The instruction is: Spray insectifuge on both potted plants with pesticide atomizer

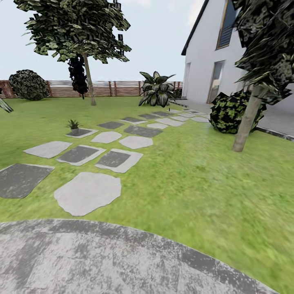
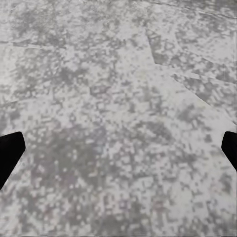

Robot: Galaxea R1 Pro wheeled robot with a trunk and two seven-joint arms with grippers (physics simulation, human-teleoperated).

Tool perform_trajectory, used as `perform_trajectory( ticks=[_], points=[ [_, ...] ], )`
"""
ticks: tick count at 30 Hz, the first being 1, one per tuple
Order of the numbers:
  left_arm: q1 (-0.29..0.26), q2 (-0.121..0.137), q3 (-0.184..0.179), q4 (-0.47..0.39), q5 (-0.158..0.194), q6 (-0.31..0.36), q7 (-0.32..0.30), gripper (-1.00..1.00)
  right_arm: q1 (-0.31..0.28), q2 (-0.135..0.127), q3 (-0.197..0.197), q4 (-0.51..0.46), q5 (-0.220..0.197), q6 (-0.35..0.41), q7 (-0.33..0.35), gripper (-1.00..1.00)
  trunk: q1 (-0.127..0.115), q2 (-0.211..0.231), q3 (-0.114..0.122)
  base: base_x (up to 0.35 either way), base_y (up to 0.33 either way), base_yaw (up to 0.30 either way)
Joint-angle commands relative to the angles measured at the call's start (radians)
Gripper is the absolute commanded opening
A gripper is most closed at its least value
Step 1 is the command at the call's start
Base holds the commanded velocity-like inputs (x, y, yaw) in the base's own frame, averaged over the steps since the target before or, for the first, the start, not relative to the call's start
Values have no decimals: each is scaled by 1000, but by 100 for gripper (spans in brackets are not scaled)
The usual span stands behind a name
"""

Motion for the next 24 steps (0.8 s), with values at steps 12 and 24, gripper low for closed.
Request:
perform_trajectory(
  ticks=[12, 24],
  points=[
    [-1, 0, 1, 4, 1, -3, 0, 100, 0, 0, -1, -1, 0, -4, -1, 100, 0, 0, -1, 333, 171, 115],
    [-1, 0, 1, 5, 1, -3, 0, 100, 0, 0, -1, 0, 0, -4, -1, 100, 0, 0, -1, 333, 172, 33]
  ],
)
